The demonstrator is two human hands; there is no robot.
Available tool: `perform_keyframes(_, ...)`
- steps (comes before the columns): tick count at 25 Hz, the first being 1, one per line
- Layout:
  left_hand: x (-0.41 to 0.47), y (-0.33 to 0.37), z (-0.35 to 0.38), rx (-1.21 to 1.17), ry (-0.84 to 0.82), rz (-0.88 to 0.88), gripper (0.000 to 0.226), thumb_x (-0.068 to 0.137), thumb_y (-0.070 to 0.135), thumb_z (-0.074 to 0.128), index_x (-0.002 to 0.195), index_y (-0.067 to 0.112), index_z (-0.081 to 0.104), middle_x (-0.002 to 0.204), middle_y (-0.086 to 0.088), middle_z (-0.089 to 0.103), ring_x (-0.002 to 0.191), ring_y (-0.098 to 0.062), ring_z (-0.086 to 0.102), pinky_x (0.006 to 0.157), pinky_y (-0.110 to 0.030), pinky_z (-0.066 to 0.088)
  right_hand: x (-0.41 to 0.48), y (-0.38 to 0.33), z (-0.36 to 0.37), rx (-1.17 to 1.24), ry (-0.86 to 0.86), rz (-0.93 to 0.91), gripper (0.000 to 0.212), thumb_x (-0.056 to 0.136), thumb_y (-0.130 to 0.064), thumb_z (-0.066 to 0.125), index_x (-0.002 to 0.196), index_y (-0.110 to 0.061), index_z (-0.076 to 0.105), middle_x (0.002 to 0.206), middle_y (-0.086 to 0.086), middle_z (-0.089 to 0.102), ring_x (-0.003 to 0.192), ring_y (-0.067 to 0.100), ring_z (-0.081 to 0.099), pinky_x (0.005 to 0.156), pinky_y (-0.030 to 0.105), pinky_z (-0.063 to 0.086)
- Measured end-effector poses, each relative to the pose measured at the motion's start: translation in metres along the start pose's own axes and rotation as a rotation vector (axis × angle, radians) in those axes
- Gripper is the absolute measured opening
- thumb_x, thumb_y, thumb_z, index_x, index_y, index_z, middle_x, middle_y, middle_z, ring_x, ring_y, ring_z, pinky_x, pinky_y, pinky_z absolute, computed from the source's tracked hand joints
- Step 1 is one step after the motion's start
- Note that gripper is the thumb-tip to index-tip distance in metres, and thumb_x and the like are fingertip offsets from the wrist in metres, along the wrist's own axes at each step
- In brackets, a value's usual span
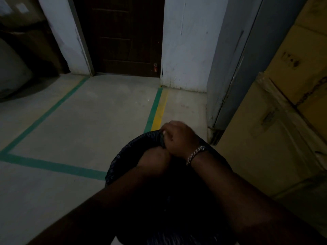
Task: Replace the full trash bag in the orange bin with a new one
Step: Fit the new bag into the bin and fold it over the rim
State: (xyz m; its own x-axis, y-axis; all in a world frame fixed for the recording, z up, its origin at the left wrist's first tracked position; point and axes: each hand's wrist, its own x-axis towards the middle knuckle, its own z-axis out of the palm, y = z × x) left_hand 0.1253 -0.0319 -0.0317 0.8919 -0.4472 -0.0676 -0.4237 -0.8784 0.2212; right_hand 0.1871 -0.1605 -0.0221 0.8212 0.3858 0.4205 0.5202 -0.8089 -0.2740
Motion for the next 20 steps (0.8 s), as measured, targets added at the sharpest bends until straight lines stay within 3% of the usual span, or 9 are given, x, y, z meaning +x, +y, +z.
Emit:
perform_keyframes(1,0.0,-0.005,0.0,0.148,0.189,0.051,0.025,0.088,0.019,0.051,0.103,0.008,0.068,0.098,-0.014,0.068,0.088,-0.035,0.066,0.066,-0.039,0.046,0.001,0.006,-0.004,-0.084,0.019,0.02,0.031,0.091,-0.036,0.045,0.112,-0.023,0.063,0.104,0.005,0.067,0.097,0.03,0.06,0.079,0.04,0.052)
perform_keyframes(3,0.002,-0.035,0.021,0.332,0.314,-0.205,0.037,0.082,0.032,0.057,0.115,0.018,0.064,0.111,-0.009,0.064,0.095,-0.035,0.061,0.075,-0.043,0.042,-0.007,0.028,0.004,-0.238,-0.178,0.144,0.041,0.098,-0.047,0.033,0.128,-0.025,0.051,0.116,0.008,0.064,0.104,0.034,0.06,0.082,0.043,0.052)
perform_keyframes(5,-0.005,-0.054,0.031,0.264,0.303,-0.438,0.047,0.086,0.038,0.054,0.128,0.018,0.059,0.107,-0.013,0.062,0.088,-0.038,0.061,0.074,-0.045,0.046,-0.018,0.052,0.007,-0.241,-0.327,0.249,0.045,0.1,-0.056,0.022,0.124,-0.027,0.048,0.113,0.012,0.065,0.101,0.036,0.063,0.08,0.044,0.052)
perform_keyframes(8,-0.007,-0.063,0.032,0.19,0.31,-0.496,0.046,0.093,0.042,0.04,0.123,0.015,0.061,0.088,-0.016,0.06,0.068,-0.036,0.062,0.056,-0.04,0.049,-0.033,0.081,0.005,-0.194,-0.334,0.424,0.053,0.101,-0.058,0.016,0.107,-0.022,0.054,0.103,0.018,0.068,0.089,0.036,0.066,0.074,0.041,0.052)
perform_keyframes(12,-0.003,-0.076,0.016,-0.003,0.167,-0.545,0.036,0.101,0.031,0.036,0.135,0.02,0.035,0.115,-0.016,0.055,0.102,-0.04,0.063,0.083,-0.046,0.049,-0.04,0.094,-0.012,-0.096,-0.461,0.674,0.075,0.105,-0.052,0.009,0.113,-0.004,0.066,0.118,0.022,0.066,0.097,0.032,0.062,0.083,0.034,0.046)
perform_keyframes(15,-0.001,-0.074,0.017,-0.087,0.08,-0.586,0.041,0.101,0.032,0.036,0.14,0.022,0.028,0.123,-0.017,0.051,0.11,-0.041,0.06,0.089,-0.048,0.047,-0.068,0.098,-0.03,-0.155,-0.559,0.741,0.063,0.106,-0.048,0.015,0.138,-0.007,0.05,0.126,0.023,0.061,0.103,0.034,0.061,0.083,0.035,0.047)
perform_keyframes(17,-0.008,-0.066,0.014,0.046,0.127,-0.658,0.05,0.1,0.031,0.035,0.148,0.023,0.027,0.125,-0.017,0.051,0.109,-0.041,0.057,0.088,-0.049,0.045,-0.088,0.093,-0.037,-0.232,-0.322,0.754,0.053,0.103,-0.049,0.028,0.119,-0.01,0.06,0.111,0.022,0.063,0.09,0.035,0.061,0.074,0.038,0.05)
perform_keyframes(19,-0.01,-0.05,0.013,0.325,0.315,-0.514,0.053,0.092,0.028,0.04,0.144,0.016,0.043,0.119,-0.02,0.055,0.1,-0.04,0.056,0.08,-0.048,0.043,-0.095,0.067,-0.041,-0.39,0.025,0.498,0.025,0.093,-0.03,0.05,0.098,-0.009,0.061,0.095,0.018,0.06,0.081,0.038,0.058,0.065,0.04,0.05)
perform_keyframes(20,-0.015,-0.033,0.01,0.36,0.332,-0.388,0.048,0.087,0.026,0.043,0.131,0.011,0.055,0.112,-0.02,0.058,0.095,-0.04,0.057,0.076,-0.048,0.043,-0.091,0.046,-0.042,-0.39,0.087,0.321,0.017,0.086,-0.021,0.053,0.094,-0.009,0.061,0.092,0.016,0.06,0.081,0.037,0.057,0.064,0.041,0.05)
